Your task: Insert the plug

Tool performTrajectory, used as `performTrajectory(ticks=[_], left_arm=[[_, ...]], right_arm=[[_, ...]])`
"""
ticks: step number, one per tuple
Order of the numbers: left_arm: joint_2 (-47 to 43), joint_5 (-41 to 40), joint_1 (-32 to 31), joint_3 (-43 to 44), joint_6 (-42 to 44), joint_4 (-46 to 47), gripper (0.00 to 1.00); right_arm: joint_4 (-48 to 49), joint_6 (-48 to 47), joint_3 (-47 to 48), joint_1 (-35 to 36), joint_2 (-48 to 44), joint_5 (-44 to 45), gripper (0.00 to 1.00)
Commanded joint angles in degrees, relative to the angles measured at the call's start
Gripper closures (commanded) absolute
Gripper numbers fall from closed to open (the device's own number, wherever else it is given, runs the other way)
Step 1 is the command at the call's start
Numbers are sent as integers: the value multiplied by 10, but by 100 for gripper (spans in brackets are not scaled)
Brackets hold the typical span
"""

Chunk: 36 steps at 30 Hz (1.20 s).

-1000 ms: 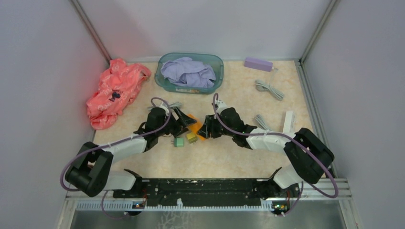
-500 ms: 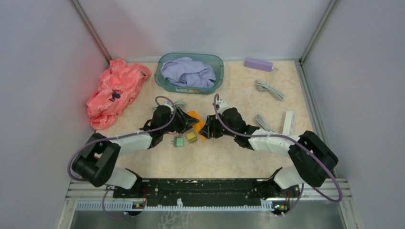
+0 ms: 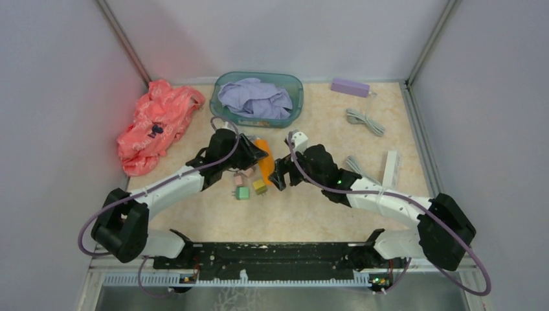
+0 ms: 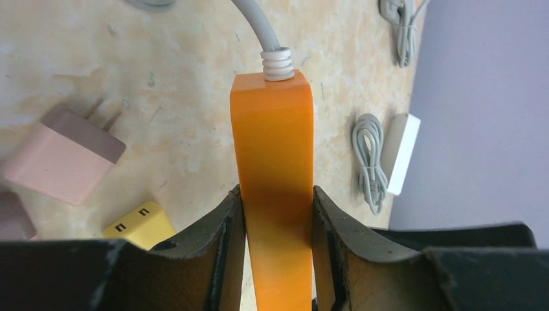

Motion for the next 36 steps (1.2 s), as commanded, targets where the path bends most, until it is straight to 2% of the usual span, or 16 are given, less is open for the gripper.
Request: performTrajectory(ticks=[1,9,15,19,28,34,36], left_arm=[[-2,-63,-10,73,11,-99,100],[25,-113,-27,150,-56,-221,100],[43,-105,-32,162,-82,-230,100],[45,-98,-34,161,-89,-222,100],[40,-86,-39,142,-106,-204,100],[32,-76,-39,126,-101,-181,100],[29,-78,-40,122,-90,-178,96]], right_arm=[[-27,-92,39,30,-27,64,15],[-44,-178,69,100,1,179,11],[-33,-236,92,165,41,264,10],[-16,-247,90,182,74,310,15],[44,-253,69,196,106,394,38],[49,-241,56,196,91,403,63],[42,-237,55,196,80,399,76]])
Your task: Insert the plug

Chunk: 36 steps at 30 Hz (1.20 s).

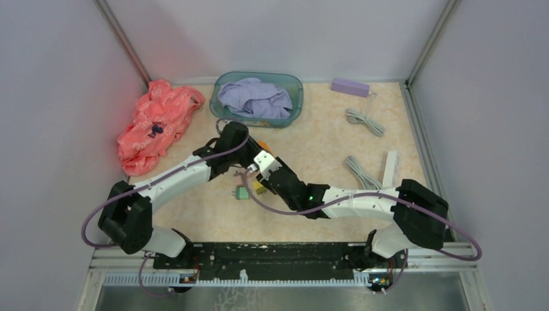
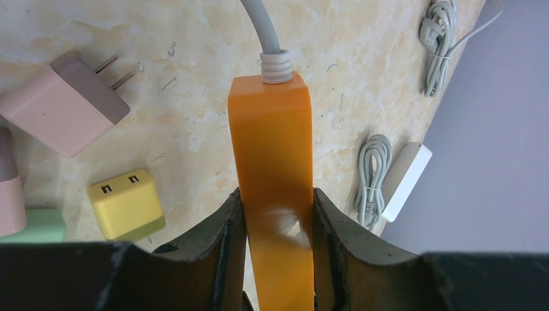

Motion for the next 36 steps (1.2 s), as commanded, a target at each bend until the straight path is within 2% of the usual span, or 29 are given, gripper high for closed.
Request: performTrajectory(ticks=[1,5,9,13,17,24,32,36], left_arm=[[-18,1,-4,-10,12,28,89],[-43,-14,-2,-23,40,38,64],[-83,-56,0,-32,77,39,47],[-134,-108,1,-48,123,41,27],[-185,-141,2,-70,179,47,14],[-245,-165,3,-99,240,36,11],[-275,-174,5,-141,272,4,8],[-284,-171,6,-165,274,-8,7]], right_arm=[[18,15,-3,3,-32,12,83],[-6,31,1,3,-57,-9,100],[-39,69,7,-12,-76,-34,100],[-63,127,0,-53,-100,-111,100],[-62,173,-15,-96,-122,-175,100],[-31,269,-55,-178,-118,-281,100],[106,418,-155,-309,-108,-448,100],[212,484,-203,-358,-76,-520,100]])
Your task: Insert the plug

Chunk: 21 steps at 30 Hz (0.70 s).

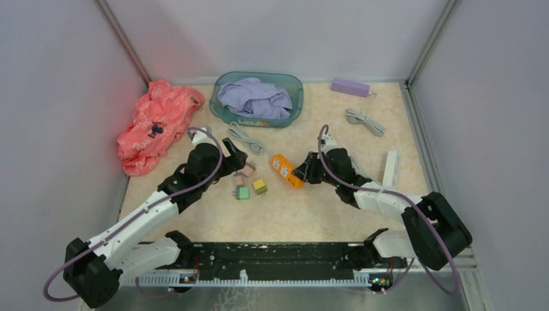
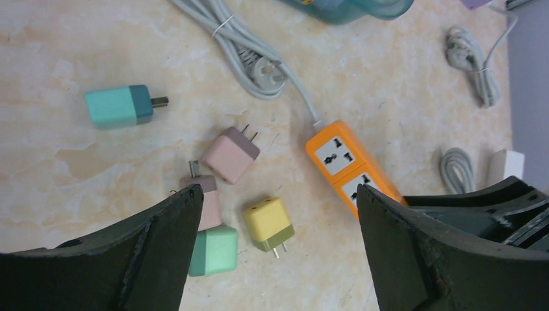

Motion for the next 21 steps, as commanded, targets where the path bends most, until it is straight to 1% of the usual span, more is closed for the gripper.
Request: performTrajectory(ticks=[1,3,6,9,10,15,18,21], left_arm=[[-16,-6,4,-24,18,-22,6],[-20,-4,4,-34,15,-26,6],[-23,-3,5,-46,10,-36,6],[-23,-5,6,-52,6,-50,6],[-23,-6,6,-54,5,-54,5],[-24,-5,7,-58,3,-67,5],[-25,-3,7,-59,4,-67,5],[-23,0,7,-59,7,-66,5]], right_arm=[[159,109,-39,-42,35,-110,100],[197,133,-52,-52,62,-130,100],[219,148,-54,-54,100,-141,100],[237,159,-58,-55,137,-142,95],[246,162,-59,-55,147,-141,92],[264,166,-66,-62,191,-144,74],[245,152,-63,-64,195,-141,60],[198,126,-53,-66,183,-122,56]])
